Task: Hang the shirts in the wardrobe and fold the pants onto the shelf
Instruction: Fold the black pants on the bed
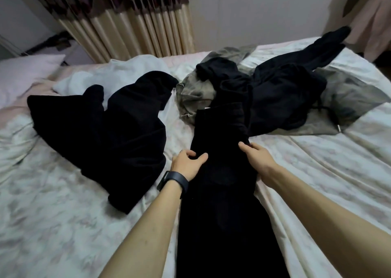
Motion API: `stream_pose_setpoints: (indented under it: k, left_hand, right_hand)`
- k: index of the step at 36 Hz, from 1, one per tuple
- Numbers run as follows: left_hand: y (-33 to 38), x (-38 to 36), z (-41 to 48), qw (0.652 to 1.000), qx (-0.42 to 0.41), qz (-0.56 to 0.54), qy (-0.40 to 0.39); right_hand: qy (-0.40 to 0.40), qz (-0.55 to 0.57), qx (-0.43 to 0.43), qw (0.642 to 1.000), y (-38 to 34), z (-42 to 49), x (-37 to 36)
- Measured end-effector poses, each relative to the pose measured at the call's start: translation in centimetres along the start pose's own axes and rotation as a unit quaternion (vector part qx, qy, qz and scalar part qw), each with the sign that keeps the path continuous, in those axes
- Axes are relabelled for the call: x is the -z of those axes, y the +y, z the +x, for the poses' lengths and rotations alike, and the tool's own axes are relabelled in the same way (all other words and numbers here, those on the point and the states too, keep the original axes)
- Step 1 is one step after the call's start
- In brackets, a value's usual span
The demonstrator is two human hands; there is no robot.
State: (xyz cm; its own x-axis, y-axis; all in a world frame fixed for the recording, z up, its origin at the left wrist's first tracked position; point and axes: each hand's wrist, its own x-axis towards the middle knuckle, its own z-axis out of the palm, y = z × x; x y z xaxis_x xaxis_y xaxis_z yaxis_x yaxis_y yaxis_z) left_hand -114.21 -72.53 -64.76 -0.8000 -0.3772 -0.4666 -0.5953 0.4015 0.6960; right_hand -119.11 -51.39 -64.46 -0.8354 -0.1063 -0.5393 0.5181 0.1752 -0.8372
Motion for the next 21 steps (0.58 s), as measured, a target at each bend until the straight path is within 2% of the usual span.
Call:
stream_pose_setpoints:
  k: [5, 8, 10, 13, 14, 16, 19, 21]
  left_hand:
    - [1.0, 2.0, 0.7, 1.0, -0.012, 0.005, -0.002]
    - [1.2, 3.3, 0.7, 0.991, 0.025, -0.13, -0.006]
    - [0.6, 3.6, 0.5, 0.978, 0.032, -0.205, 0.017]
    - [0.0, 3.6, 0.5, 0.972, 0.037, -0.229, 0.046]
    - [-0.1, 3.5, 0.5, 0.971, 0.048, -0.229, 0.05]
    - [0.0, 3.4, 0.8, 0.968, 0.073, -0.238, 0.023]
    - [-0.1, 3.0, 0.9, 0.973, 0.107, -0.199, -0.037]
    - [-0.1, 3.1, 1.5, 0.982, 0.099, -0.158, -0.035]
  right_hand:
    - [0.024, -0.007, 0.052, 0.998, -0.8, 0.2, -0.7]
    - [0.041, -0.022, 0.084, 0.995, -2.2, -0.2, -1.6]
    - [0.085, -0.075, 0.155, 0.981, -3.4, 0.0, -2.3]
    - [0.114, -0.147, 0.24, 0.953, -5.1, 0.8, -3.3]
    - [0.098, -0.178, 0.23, 0.952, -5.4, 1.1, -3.6]
    - [0.055, -0.231, 0.148, 0.96, -5.2, 1.4, -3.7]
    - [-0.058, -0.155, -0.004, 0.986, -3.4, 1.1, -2.6]
    - [-0.095, -0.127, -0.023, 0.987, -2.2, 1.1, -1.7]
